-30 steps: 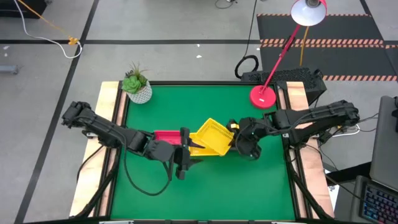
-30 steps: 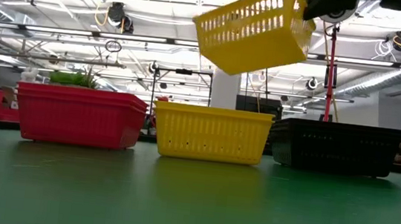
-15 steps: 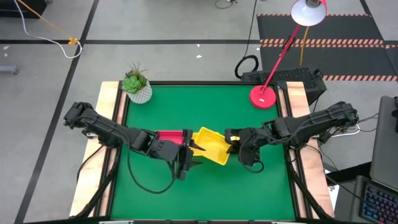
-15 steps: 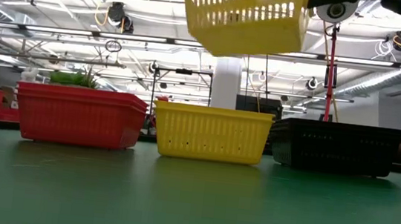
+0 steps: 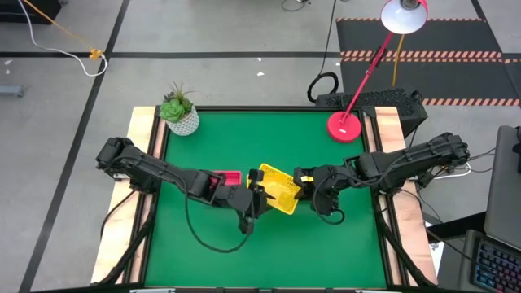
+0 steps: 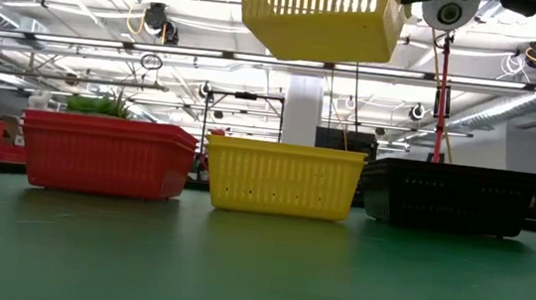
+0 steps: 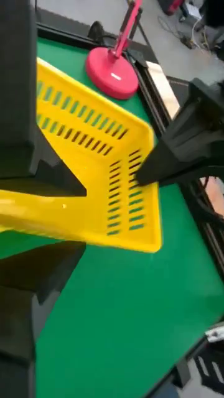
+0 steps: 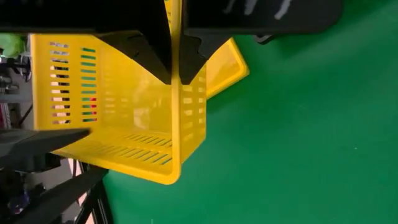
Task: Stack baskets by color
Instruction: Stack the top right yellow bin on top of the yellow bin
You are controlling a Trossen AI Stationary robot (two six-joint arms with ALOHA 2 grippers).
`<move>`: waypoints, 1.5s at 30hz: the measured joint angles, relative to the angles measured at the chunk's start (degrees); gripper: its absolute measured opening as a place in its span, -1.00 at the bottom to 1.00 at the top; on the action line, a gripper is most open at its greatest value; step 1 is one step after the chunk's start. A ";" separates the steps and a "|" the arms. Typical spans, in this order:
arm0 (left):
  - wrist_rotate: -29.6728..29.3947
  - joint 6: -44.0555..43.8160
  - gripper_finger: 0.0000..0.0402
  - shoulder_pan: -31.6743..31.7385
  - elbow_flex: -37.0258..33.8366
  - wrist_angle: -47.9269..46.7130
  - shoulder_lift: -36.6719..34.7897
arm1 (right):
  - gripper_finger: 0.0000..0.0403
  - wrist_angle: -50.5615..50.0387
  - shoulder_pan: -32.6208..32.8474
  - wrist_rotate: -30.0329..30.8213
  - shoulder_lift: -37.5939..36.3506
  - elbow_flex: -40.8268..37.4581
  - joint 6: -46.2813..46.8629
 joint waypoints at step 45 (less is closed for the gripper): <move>0.96 -3.56 -0.97 2.26 4.13 -6.27 1.41 | 0.09 3.04 21.35 40.58 -1.26 0.02 53.42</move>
